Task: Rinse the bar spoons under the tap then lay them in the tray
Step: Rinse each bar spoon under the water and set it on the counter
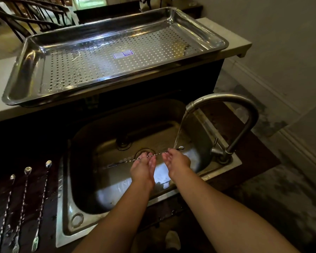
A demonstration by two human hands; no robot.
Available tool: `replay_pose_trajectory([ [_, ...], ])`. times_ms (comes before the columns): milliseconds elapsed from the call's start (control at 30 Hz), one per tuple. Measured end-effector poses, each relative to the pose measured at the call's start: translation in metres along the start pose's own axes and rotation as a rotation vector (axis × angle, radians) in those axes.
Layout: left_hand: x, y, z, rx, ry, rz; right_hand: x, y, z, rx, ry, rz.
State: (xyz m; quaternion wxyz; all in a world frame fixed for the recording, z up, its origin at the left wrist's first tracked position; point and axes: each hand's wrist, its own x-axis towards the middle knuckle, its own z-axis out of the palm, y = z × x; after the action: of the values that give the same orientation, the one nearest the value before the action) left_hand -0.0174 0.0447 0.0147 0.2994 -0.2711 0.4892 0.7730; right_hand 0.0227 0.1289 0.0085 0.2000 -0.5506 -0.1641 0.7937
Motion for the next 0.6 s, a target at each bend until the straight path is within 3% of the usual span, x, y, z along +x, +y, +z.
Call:
replay_pose_trajectory([
  [600, 0.005, 0.012, -0.006, -0.032, 0.045, 0.073, -0.002, 0.006, 0.007, -0.058, 0.047, -0.035],
])
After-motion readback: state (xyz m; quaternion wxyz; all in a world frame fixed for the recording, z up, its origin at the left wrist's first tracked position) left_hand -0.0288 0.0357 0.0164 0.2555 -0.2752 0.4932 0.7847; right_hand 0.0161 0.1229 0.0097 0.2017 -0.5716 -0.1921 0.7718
